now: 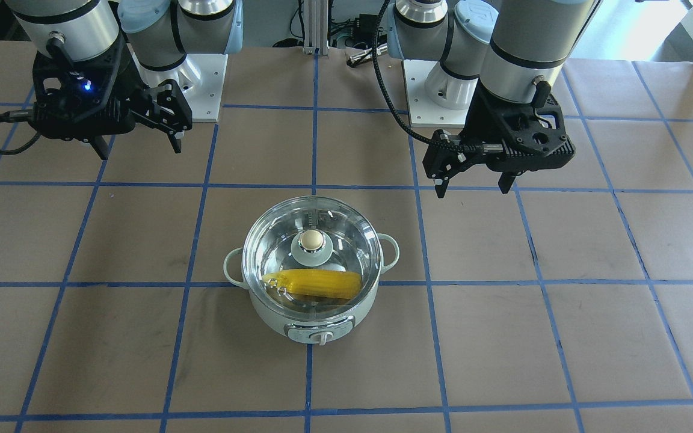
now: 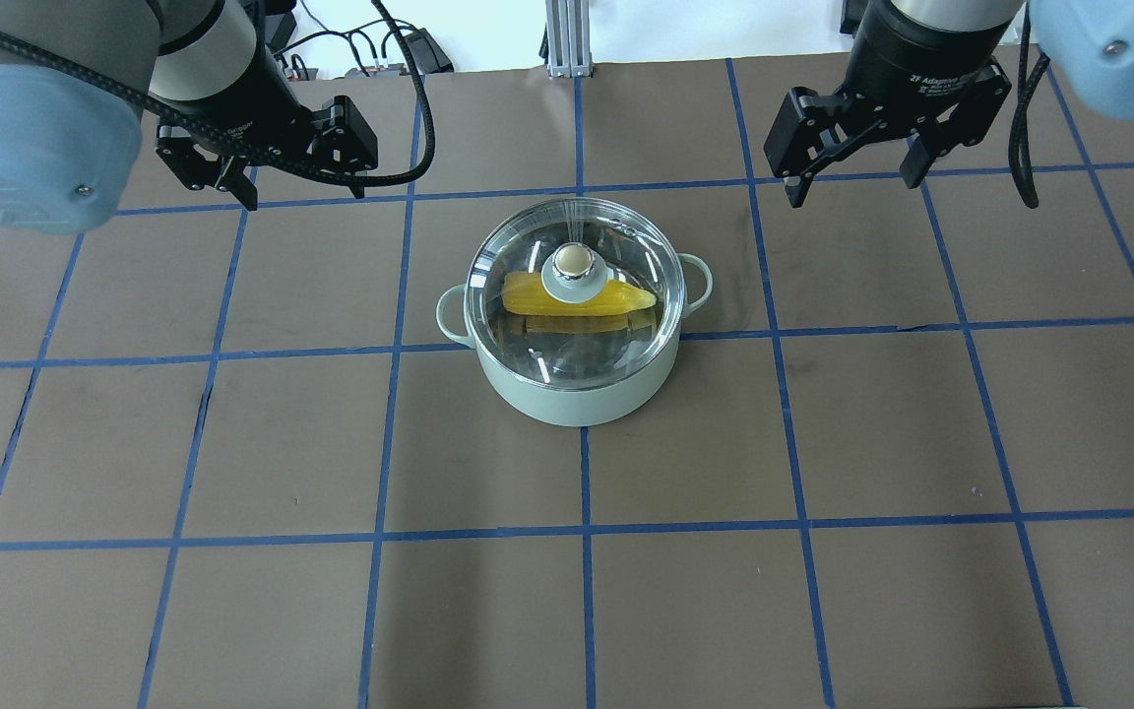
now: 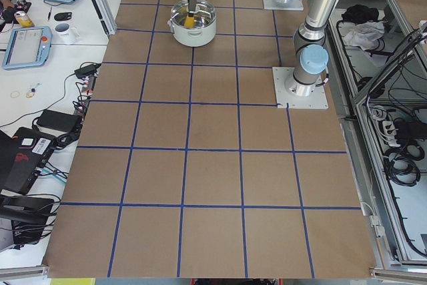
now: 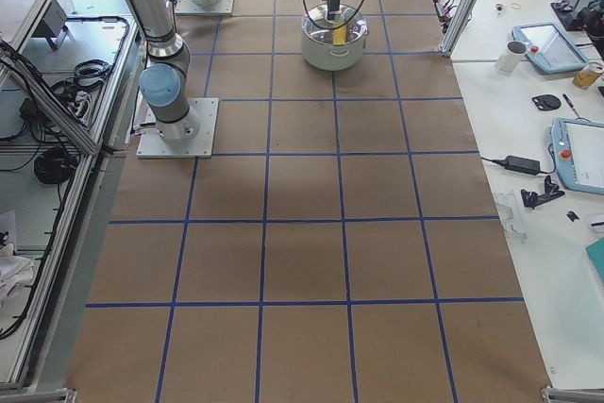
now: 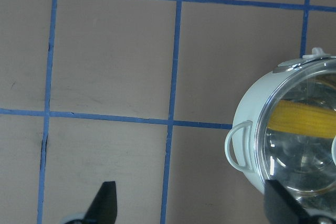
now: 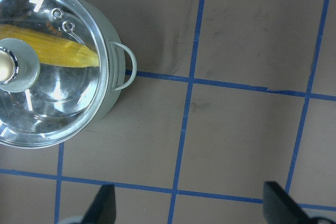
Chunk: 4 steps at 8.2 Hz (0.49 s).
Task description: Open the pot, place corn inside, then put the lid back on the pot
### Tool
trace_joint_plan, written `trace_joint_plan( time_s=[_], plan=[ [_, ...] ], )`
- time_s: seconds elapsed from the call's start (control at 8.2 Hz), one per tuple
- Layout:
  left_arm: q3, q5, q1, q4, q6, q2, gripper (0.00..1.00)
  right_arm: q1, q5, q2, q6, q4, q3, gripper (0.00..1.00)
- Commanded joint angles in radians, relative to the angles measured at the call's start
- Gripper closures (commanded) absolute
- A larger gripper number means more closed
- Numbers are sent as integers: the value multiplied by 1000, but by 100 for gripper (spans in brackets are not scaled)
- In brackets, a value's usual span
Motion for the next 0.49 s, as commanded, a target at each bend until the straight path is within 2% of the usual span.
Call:
trace_joint_plan(
  time_s=[0.0, 0.37],
  plan=[
    [4, 0, 1, -2, 1, -7, 0, 0, -2, 0, 0, 0, 0, 0],
    [-1, 4, 0, -11, 1, 3, 0, -5, 1, 0, -1, 0, 0, 0]
  ],
)
